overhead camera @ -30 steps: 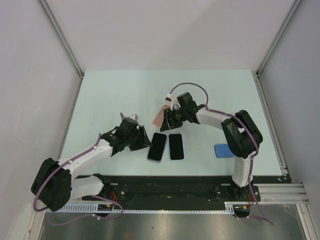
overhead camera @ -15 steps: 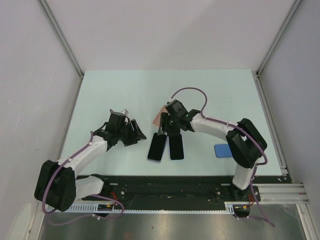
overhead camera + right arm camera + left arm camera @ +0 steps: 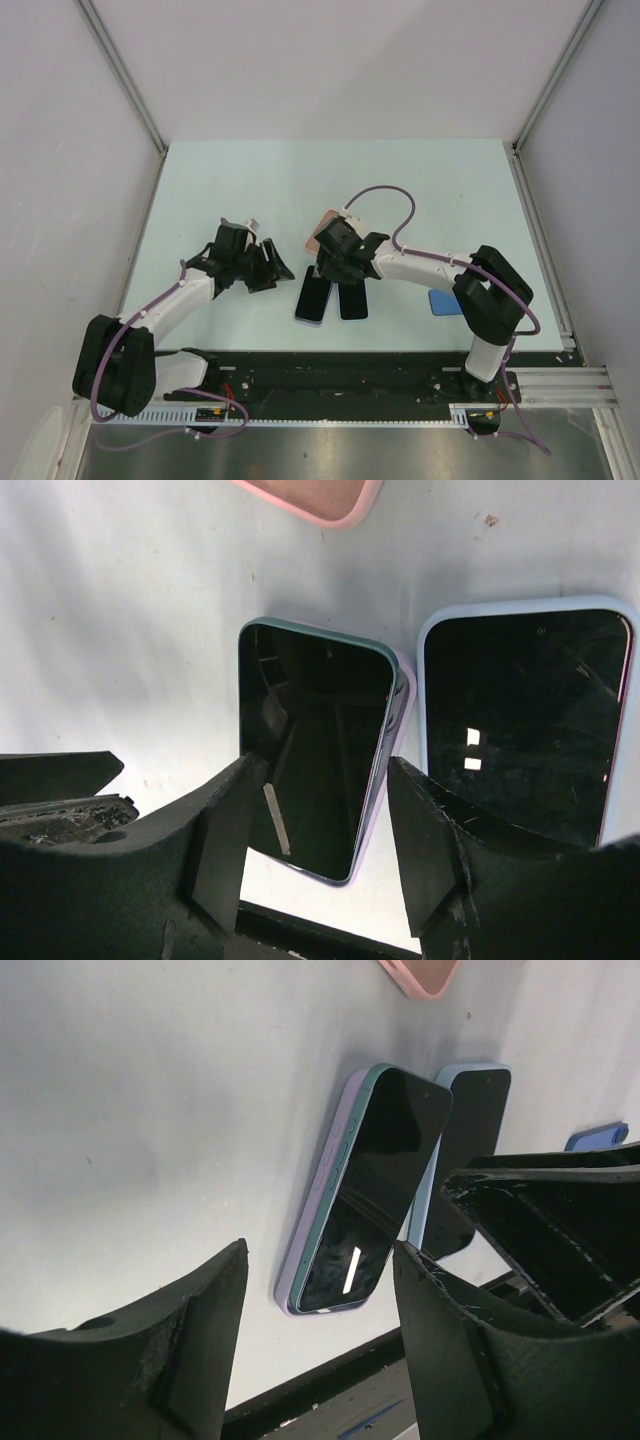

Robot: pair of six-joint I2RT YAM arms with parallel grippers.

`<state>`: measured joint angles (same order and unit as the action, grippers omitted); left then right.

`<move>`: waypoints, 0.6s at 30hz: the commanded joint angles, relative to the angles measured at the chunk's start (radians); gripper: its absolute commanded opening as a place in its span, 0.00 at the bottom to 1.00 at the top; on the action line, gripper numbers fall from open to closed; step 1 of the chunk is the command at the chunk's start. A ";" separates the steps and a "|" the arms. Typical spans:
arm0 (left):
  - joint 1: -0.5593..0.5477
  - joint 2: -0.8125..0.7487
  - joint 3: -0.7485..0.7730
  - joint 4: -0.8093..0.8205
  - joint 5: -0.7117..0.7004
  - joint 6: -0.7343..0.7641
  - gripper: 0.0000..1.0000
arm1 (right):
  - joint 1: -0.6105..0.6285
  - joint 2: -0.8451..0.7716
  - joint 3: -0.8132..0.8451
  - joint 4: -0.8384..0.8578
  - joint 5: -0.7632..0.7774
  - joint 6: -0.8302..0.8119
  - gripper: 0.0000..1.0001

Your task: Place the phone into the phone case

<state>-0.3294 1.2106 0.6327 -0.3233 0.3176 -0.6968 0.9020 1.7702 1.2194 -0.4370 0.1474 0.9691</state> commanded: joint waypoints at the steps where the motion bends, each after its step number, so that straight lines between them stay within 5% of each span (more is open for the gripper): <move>1: 0.010 0.003 0.038 0.024 0.046 0.034 0.64 | 0.017 0.017 -0.003 -0.019 0.077 0.065 0.59; 18: 0.035 0.001 0.028 0.003 0.052 0.056 0.65 | 0.055 0.067 -0.003 -0.055 0.132 0.132 0.61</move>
<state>-0.3065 1.2194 0.6327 -0.3241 0.3470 -0.6712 0.9470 1.8103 1.2171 -0.4778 0.2394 1.0729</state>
